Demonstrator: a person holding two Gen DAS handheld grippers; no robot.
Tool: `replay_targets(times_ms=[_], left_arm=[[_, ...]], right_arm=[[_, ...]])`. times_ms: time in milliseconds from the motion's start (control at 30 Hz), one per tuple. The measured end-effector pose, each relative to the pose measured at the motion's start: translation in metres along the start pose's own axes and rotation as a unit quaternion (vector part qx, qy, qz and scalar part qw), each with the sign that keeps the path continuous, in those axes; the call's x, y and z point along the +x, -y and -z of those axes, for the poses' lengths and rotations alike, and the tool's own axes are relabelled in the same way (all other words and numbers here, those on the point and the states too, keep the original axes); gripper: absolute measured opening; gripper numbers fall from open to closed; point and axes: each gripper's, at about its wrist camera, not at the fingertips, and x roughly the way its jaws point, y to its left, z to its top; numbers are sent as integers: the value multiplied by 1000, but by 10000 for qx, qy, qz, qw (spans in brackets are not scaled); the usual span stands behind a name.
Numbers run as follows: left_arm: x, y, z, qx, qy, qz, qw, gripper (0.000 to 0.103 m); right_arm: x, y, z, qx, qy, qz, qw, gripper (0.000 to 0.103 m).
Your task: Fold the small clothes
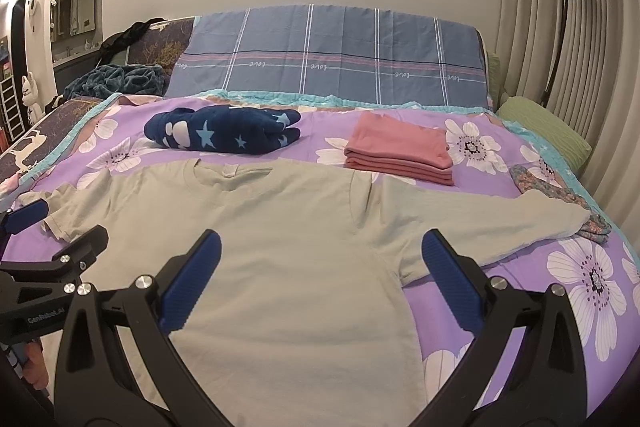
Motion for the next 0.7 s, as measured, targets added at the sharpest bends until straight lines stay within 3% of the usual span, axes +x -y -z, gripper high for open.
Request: replay_targets(times_ms=[700], left_arm=[[4,-6,1,-136,-66,69,9999,102]], right_arm=[[-5,-6,-1,-6,43,-417,9991,101]])
